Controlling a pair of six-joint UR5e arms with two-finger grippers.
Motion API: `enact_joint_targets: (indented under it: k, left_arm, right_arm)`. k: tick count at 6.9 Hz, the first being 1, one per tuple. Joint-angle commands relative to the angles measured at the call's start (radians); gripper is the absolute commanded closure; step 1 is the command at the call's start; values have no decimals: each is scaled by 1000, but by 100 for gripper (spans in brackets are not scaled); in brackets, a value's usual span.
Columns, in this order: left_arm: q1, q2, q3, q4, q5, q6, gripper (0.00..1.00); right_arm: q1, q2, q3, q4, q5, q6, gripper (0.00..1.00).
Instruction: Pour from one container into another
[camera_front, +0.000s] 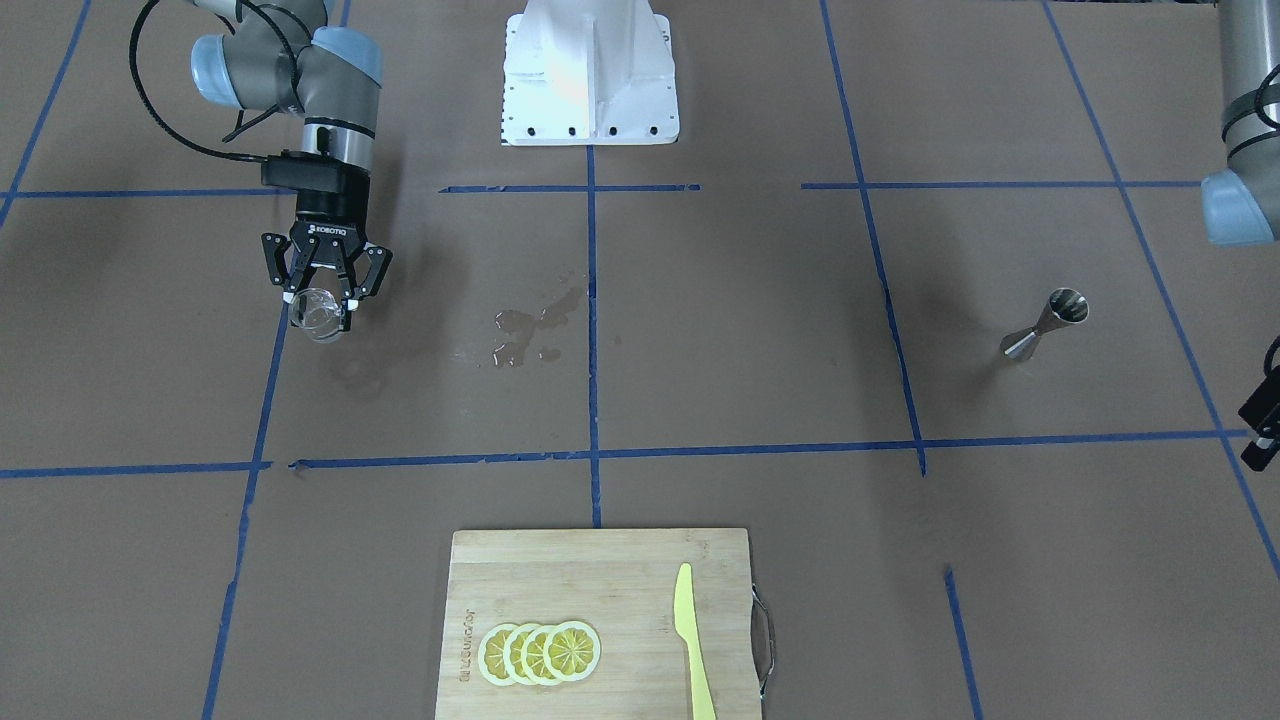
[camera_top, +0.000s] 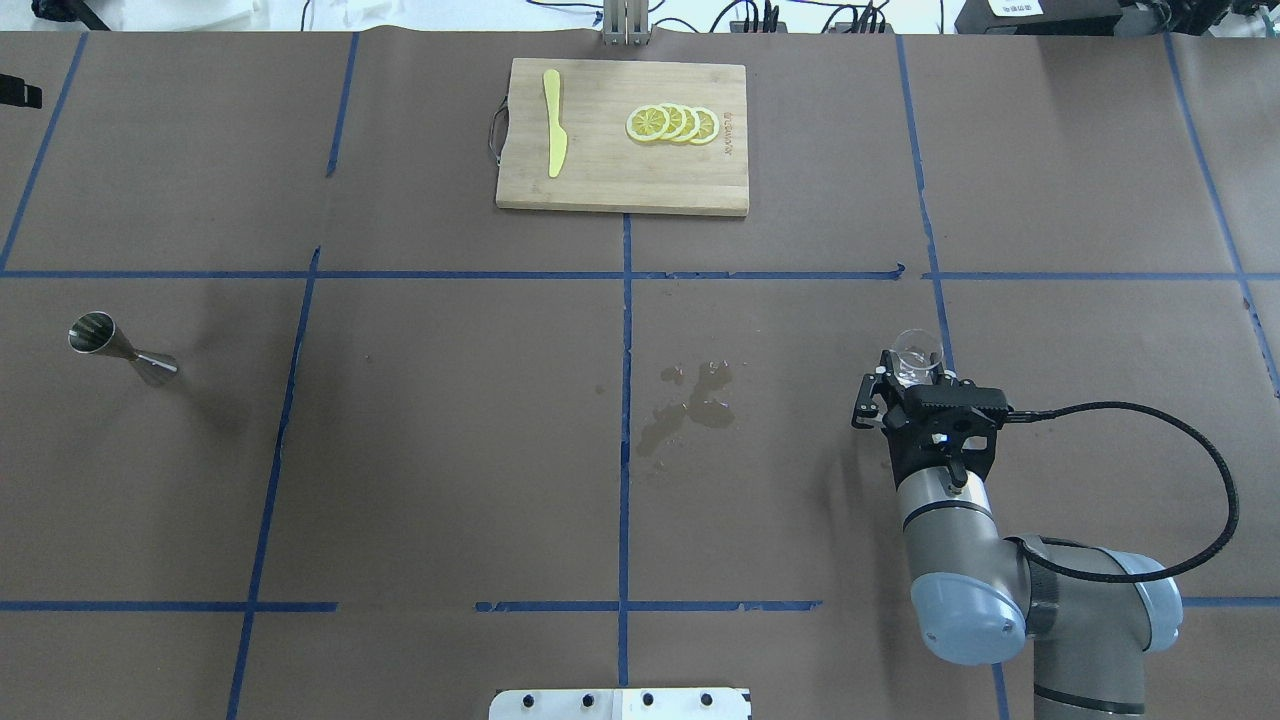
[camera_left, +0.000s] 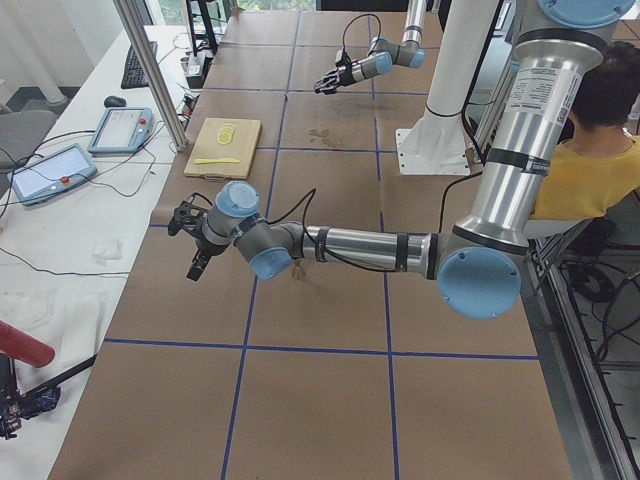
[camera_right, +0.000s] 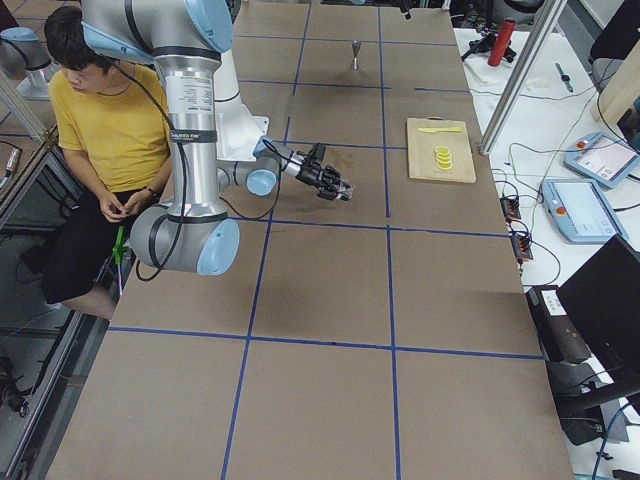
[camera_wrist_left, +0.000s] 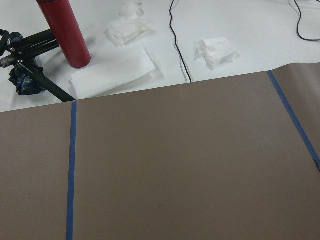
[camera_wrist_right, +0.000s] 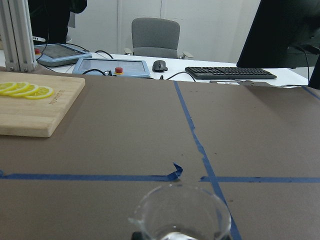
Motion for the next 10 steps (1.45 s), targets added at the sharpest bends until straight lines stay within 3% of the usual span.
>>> enact_joint_targets:
  k: [1, 3, 5, 10]
  left_arm:
    - [-2, -6, -5, 15, -4, 4, 0]
    - [-4, -5, -25, 16, -4, 4, 0]
    - [-4, -3, -33, 16, -3, 4, 0]
    - [-4, 5, -56, 16, -3, 4, 0]
  right_arm:
    - [0, -6, -70, 88, -9, -2, 100]
    - [1, -11, -97, 160, -17, -15, 100]
    - [0, -15, -110, 167, -28, -12, 93]
    - [-5, -11, -138, 168, -112, 24, 92]
